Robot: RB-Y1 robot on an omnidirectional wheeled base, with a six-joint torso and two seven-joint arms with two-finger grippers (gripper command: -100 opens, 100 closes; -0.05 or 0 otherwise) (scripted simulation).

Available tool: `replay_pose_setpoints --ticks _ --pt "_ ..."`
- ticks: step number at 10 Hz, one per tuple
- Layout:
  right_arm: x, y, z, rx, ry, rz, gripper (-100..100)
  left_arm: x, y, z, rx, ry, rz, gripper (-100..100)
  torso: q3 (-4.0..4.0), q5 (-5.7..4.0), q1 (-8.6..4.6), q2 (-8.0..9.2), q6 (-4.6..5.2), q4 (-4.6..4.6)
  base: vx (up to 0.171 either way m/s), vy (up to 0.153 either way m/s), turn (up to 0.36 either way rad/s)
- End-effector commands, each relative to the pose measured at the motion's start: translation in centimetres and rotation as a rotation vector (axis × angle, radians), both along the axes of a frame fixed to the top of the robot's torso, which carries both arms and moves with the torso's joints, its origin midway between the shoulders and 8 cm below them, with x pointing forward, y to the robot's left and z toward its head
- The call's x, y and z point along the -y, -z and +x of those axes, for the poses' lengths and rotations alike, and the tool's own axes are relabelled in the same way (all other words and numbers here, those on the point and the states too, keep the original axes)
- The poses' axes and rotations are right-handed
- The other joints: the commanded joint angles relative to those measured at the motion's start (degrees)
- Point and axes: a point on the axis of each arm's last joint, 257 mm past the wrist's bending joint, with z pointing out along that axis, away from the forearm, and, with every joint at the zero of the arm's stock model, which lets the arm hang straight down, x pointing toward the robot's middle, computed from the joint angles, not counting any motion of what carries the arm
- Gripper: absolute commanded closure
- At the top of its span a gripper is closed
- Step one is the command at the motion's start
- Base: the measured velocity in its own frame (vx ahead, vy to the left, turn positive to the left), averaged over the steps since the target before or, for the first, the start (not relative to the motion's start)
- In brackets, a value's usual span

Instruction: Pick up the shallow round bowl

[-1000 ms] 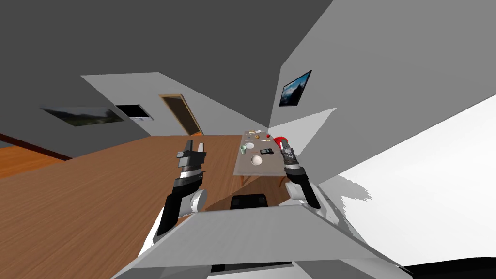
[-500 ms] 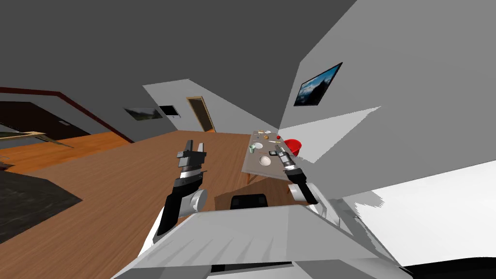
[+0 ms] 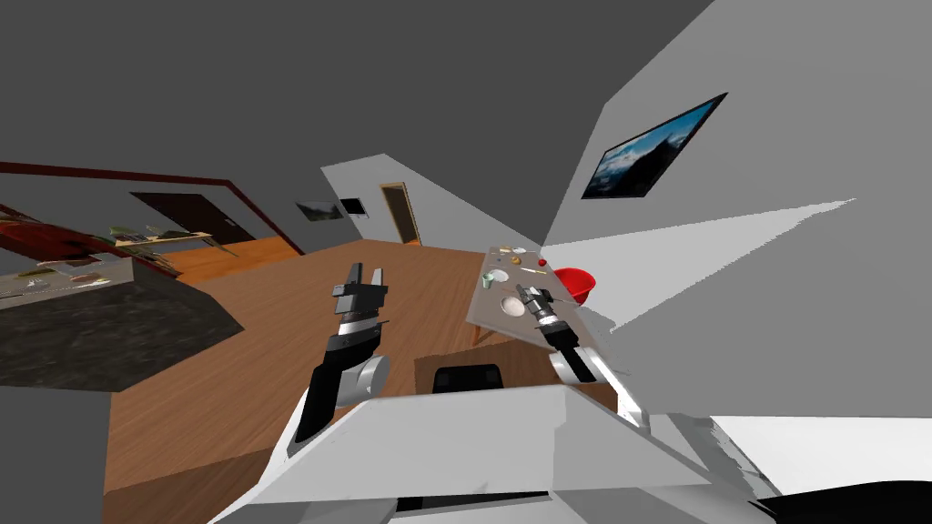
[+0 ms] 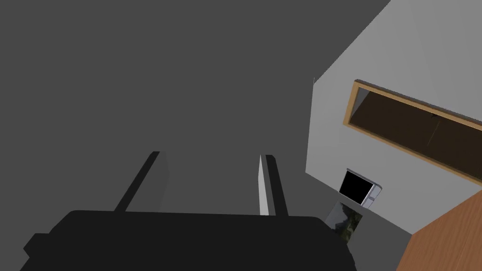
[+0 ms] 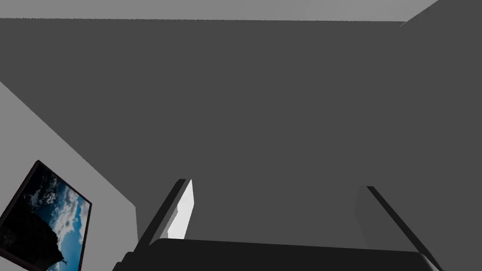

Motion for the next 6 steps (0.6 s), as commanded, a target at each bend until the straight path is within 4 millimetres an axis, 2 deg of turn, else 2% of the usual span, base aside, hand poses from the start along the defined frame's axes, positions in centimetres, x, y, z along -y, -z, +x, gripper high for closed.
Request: replay_pose_setpoints --ticks 1,2,3,4,5,6 --pt "1.5 3.3 0.1 -0.081 0.036 -0.092 -100 0.0 0.0 0.0 0.0 0.0 0.0 0 0.0 0.0 0.0 0.0 0.0 0.0 0.001 0.068 0.319" --pt "2.6 5.2 -0.2 -0.13 0.056 -0.16 -100 0.0 0.0 0.0 0.0 0.0 0.0 0 0.01 0.0 0.03 0.02 -0.05 0.0 0.021 0.093 0.523" --pt "2.9 6.3 -0.3 -0.151 0.061 -0.178 -100 0.0 0.0 0.0 0.0 0.0 0.0 0 -0.02 0.02 0.1 -0.05 -0.07 0.0 0.032 0.048 0.08" --pt "4.2 8.8 -0.8 -0.212 0.08 -0.252 -100 0.0 0.0 0.0 0.0 0.0 0.0 0 -0.04 0.0 -0.01 -0.06 0.03 -0.02 0.032 0.057 0.185" --pt "4.4 9.3 -0.9 -0.224 0.083 -0.259 -100 0.0 0.0 0.0 0.0 0.0 0.0 0 -0.03 -0.01 -0.01 -0.06 -0.02 -0.01 0.024 0.039 0.137" --pt "5.5 11.3 -1.5 -0.275 0.096 -0.34 -100 0.0 0.0 0.0 0.0 0.0 0.0 0 -0.01 -0.01 -0.06 -0.02 0.02 -0.01 0.027 0.045 0.312"
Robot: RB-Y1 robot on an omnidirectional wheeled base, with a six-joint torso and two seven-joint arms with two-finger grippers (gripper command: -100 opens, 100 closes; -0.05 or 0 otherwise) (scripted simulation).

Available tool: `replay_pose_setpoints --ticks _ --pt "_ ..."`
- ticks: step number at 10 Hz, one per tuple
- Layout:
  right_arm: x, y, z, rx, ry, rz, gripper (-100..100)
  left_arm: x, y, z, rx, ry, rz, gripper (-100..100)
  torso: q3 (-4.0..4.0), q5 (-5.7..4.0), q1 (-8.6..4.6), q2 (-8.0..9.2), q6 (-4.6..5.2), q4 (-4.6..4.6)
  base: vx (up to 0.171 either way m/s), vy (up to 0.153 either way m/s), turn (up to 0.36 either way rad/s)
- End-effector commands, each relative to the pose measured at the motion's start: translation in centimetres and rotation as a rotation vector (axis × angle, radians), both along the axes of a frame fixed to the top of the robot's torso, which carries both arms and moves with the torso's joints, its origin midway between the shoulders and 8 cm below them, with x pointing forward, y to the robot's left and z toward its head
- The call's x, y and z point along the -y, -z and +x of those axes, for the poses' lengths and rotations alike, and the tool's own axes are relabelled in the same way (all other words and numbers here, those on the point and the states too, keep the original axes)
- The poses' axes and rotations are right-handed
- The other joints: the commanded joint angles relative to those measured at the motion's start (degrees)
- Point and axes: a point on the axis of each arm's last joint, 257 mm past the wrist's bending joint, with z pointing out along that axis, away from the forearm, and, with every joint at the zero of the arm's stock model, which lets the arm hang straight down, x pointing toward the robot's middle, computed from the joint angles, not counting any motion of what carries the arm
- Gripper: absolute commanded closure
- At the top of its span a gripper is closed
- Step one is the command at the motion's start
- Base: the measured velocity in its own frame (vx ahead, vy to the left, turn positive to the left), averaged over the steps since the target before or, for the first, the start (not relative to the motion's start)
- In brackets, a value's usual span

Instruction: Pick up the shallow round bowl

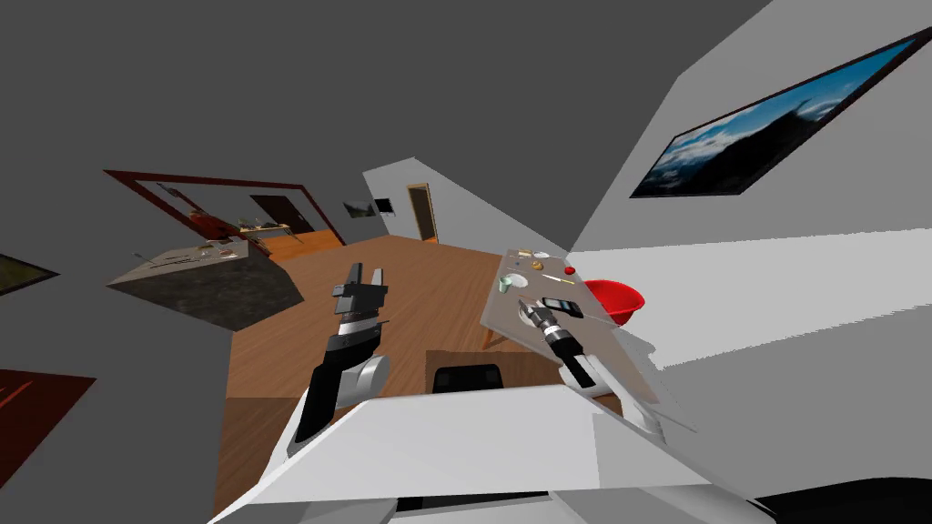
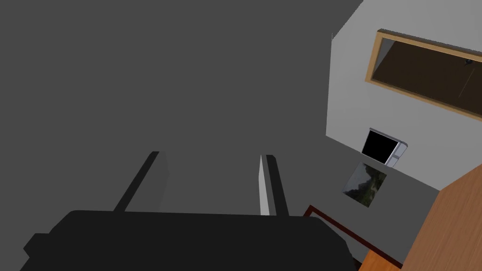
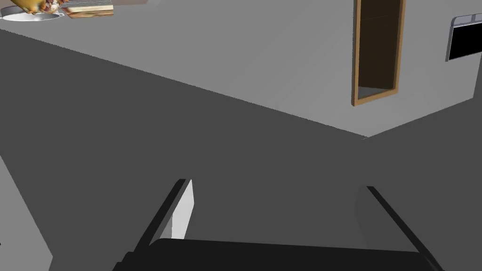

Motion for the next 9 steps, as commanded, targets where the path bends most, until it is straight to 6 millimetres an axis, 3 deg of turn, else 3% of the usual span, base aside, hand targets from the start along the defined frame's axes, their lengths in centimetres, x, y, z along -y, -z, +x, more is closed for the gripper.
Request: replay_pose_setpoints --ticks 1,4,6,9 --pt "1.2 2.1 -0.4 -0.046 0.013 -0.044 -100 0.0 0.0 0.0 0.0 0.0 0.0 0 0.0 0.0 0.0 0.0 0.0 0.0 0.028 0.032 0.147" --pt "4.5 7.8 -2.9 -0.195 0.039 -0.206 -100 0.0 0.0 0.0 0.0 0.0 0.0 0 -0.02 0.0 -0.03 -0.02 0.06 -0.01 0.043 0.044 0.218" --pt "5.0 8.8 -3.4 -0.216 0.046 -0.206 -100 0.0 0.0 0.0 0.0 0.0 0.0 0 -0.03 0.0 -0.02 -0.04 0.06 -0.01 0.027 0.023 0.079" --pt "8.5 14.0 -7.1 -0.372 0.055 -0.366 -100 0.0 0.0 0.0 0.0 0.0 0.0 0 -0.01 -0.01 -0.09 0.0 0.07 0.0 0.042 0.027 0.238"
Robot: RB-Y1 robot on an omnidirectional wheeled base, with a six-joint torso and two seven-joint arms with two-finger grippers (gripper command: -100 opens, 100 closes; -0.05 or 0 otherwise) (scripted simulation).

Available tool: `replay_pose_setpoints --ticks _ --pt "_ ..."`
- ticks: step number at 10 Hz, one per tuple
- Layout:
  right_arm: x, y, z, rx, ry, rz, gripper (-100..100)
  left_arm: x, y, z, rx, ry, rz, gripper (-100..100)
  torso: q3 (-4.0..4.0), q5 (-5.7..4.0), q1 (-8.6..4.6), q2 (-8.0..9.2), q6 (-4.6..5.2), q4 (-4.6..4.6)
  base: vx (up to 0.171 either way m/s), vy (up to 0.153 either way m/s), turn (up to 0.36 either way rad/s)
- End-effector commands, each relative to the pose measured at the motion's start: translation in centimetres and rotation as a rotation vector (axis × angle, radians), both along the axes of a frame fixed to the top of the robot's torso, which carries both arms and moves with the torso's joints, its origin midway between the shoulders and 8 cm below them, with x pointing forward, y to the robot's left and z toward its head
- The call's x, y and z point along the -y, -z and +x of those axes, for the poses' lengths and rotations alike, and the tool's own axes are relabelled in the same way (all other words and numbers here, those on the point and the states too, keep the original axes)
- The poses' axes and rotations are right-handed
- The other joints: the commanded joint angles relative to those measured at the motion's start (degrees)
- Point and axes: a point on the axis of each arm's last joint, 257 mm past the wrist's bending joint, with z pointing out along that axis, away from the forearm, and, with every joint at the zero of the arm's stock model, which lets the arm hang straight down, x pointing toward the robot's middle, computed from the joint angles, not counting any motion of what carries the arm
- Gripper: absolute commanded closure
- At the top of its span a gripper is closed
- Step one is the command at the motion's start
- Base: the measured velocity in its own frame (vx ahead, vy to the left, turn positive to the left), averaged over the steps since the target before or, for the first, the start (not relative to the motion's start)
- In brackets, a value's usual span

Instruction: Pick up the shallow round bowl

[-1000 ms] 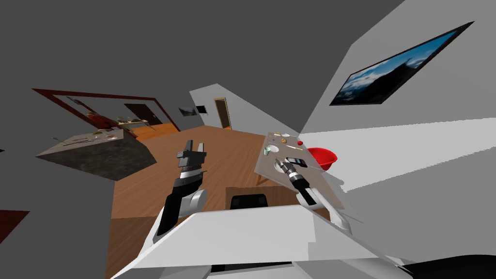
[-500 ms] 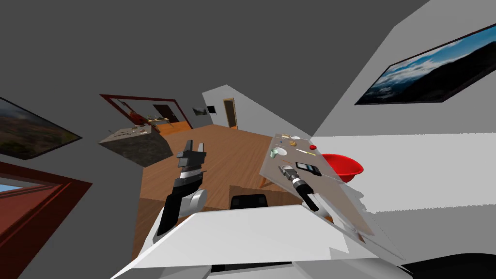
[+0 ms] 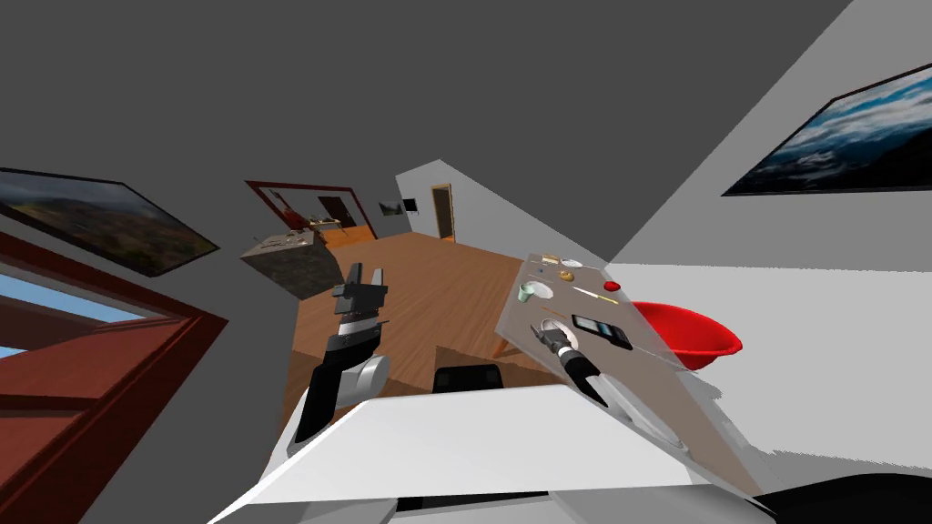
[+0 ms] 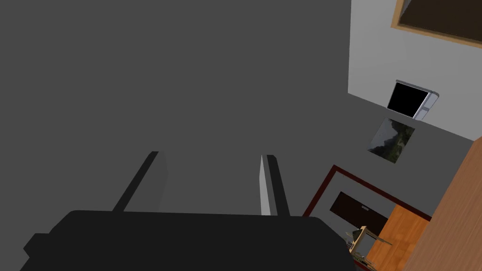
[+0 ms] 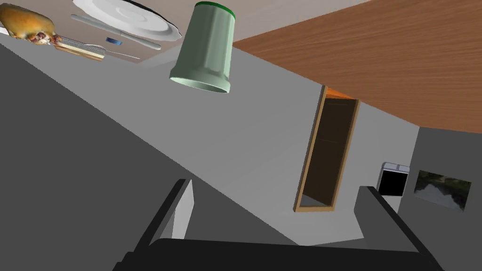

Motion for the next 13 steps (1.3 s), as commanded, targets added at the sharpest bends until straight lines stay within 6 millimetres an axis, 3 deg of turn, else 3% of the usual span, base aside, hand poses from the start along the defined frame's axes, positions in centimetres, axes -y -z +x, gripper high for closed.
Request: replay_pose_setpoints --ticks 1,5,6,8,11,12,13 --pt "1.2 1.9 -1.1 -0.054 0.008 -0.041 -100 0.0 0.0 0.0 0.0 0.0 0.0 0 0.0 0.0 0.0 0.0 0.0 0.0 0.049 0.02 0.12" --pt "5.2 7.2 -6.6 -0.237 0.009 -0.189 -100 0.0 0.0 0.0 0.0 0.0 0.0 0 -0.03 -0.01 -0.02 -0.05 0.01 -0.01 0.058 0.02 0.185" --pt "6.6 8.7 -8.9 -0.307 -0.005 -0.257 -100 0.0 0.0 0.0 0.0 0.0 0.0 0 -0.02 0.0 -0.03 -0.01 0.06 -0.01 0.066 0.012 0.318" --pt "7.1 9.5 -9.8 -0.331 0.005 -0.258 -100 0.0 0.0 0.0 0.0 0.0 0.0 0 -0.02 0.0 -0.06 -0.01 0.07 -0.01 0.04 0.004 0.034" --pt "10.0 12.3 -15.3 -0.482 -0.031 -0.383 -100 0.0 0.0 0.0 0.0 0.0 0.0 0 0.02 -0.01 -0.06 0.05 0.06 0.01 0.05 0.004 0.196" --pt "10.5 12.8 -16.2 -0.503 -0.023 -0.383 -100 0.0 0.0 0.0 0.0 0.0 0.0 0 -0.01 -0.01 -0.08 -0.01 0.03 0.0 0.064 -0.006 0.133" --pt "11.8 14.0 -19.2 -0.58 -0.045 -0.439 -100 0.0 0.0 0.0 0.0 0.0 0.0 0 -0.02 -0.02 -0.09 -0.03 0.05 -0.01 0.073 0.005 0.232"
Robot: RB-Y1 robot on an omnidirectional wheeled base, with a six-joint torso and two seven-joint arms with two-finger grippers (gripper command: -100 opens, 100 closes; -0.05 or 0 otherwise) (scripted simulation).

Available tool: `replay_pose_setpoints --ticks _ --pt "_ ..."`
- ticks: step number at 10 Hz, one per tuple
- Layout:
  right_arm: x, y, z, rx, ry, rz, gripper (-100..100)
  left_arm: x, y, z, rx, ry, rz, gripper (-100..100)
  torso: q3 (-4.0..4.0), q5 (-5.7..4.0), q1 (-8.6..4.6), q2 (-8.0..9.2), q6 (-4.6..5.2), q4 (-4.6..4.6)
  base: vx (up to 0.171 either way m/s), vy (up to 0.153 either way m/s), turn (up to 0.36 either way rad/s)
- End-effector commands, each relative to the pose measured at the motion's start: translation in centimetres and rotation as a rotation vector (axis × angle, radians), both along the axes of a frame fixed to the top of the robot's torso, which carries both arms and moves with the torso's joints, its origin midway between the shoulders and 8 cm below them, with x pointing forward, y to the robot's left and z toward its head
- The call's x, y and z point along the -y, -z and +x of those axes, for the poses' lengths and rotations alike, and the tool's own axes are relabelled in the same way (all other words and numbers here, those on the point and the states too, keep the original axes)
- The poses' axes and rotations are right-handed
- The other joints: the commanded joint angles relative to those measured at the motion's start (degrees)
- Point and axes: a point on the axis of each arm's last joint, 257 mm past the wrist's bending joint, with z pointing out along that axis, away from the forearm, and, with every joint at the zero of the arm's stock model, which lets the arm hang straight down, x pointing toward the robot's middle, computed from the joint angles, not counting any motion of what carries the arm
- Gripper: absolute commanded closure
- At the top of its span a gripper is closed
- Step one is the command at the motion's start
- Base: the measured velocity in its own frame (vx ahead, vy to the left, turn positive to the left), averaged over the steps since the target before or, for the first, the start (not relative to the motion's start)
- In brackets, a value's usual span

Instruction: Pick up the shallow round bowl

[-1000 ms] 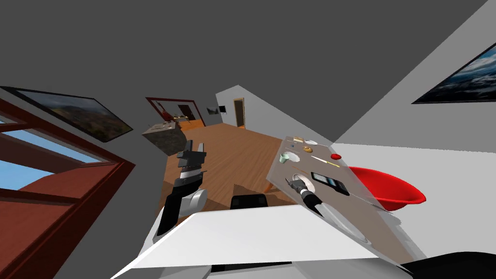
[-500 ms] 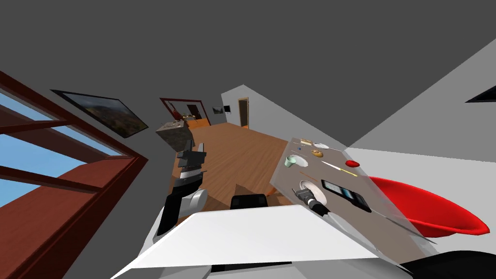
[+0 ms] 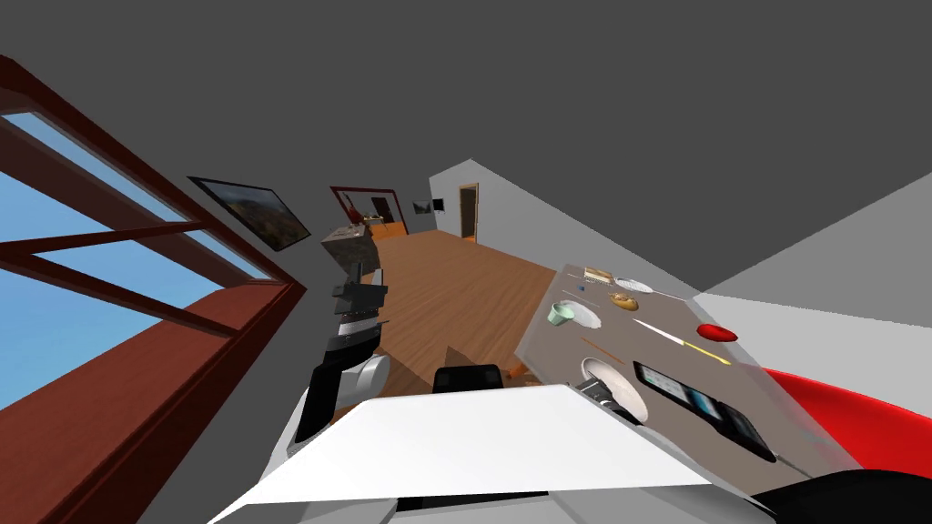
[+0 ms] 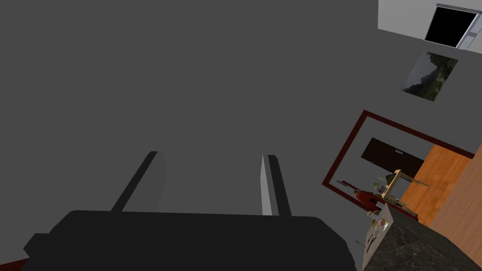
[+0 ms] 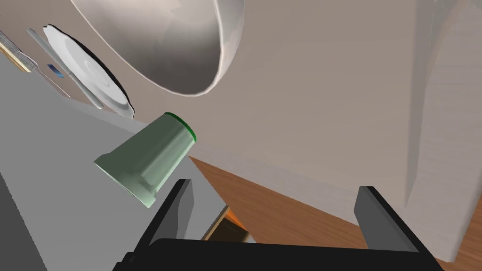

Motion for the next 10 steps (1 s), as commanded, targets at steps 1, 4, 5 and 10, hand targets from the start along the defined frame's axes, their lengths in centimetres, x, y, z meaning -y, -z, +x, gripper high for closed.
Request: replay_pose_setpoints --ticks 1,4,5,10 --pt "1.3 0.8 -2.8 -0.069 0.005 -0.035 -100 0.0 0.0 0.0 0.0 0.0 0.0 0 0.0 0.0 0.0 0.0 0.0 0.0 0.059 -0.004 0.124" --pt "2.7 1.8 -6.3 -0.155 -0.014 -0.081 -100 0.0 0.0 0.0 0.0 0.0 0.0 0 0.02 -0.02 -0.02 0.04 0.03 0.01 0.049 -0.01 0.102" --pt "2.8 1.9 -6.6 -0.162 -0.01 -0.082 -100 0.0 0.0 0.0 0.0 0.0 0.0 0 0.07 0.0 0.0 0.14 0.05 0.02 0.004 -0.001 -0.01" --pt "5.2 3.4 -14.1 -0.339 -0.044 -0.159 -100 0.0 0.0 0.0 0.0 0.0 0.0 0 0.13 0.01 0.03 0.23 0.05 0.05 0.03 -0.007 0.101"
